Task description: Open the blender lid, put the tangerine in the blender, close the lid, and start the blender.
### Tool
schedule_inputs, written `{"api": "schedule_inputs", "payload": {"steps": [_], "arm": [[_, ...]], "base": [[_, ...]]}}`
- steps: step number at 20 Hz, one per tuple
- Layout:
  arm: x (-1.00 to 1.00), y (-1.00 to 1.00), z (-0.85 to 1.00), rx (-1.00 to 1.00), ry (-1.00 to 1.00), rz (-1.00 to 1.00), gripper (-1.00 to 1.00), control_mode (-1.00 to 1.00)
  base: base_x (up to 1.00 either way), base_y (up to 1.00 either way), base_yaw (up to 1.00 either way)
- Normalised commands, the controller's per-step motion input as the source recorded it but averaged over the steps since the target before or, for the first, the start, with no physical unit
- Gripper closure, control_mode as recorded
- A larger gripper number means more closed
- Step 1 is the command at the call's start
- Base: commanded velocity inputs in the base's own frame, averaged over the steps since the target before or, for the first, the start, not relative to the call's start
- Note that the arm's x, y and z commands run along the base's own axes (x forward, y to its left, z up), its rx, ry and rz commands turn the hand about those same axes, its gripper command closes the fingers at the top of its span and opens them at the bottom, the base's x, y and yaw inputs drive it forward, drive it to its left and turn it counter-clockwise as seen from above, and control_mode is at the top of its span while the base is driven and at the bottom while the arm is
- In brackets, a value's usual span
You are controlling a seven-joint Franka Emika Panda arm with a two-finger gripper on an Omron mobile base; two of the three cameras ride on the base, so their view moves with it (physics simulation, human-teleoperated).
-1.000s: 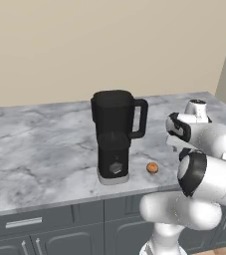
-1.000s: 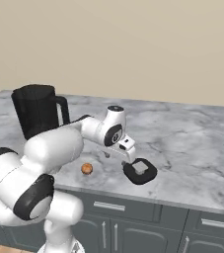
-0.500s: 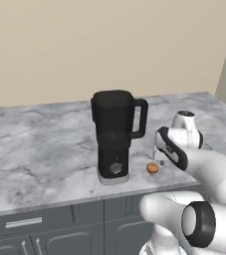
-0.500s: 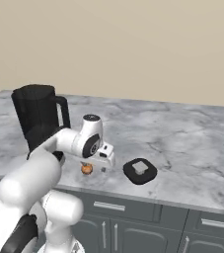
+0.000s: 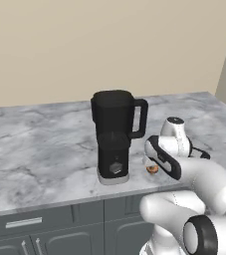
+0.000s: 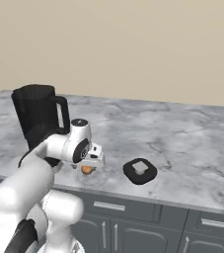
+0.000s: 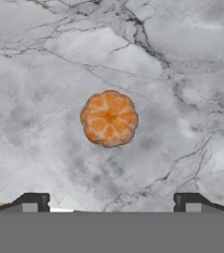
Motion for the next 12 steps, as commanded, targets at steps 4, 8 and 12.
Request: {"api": "schedule_inputs", "payload": {"steps": [4,8,12], "arm": [[0.39,0.19,-0.08,0.0,0.05,0.07,-1.0,-1.0],[0.27,0.03,-0.19,0.0,0.04,0.05,-1.0,-1.0],[0.1,0.0,-0.17,0.0,0.0,0.03,-1.0,-1.0]], "base": [[0.0,0.0,0.0],[0.0,0.0,0.0],[0.0,0.0,0.0]]}}
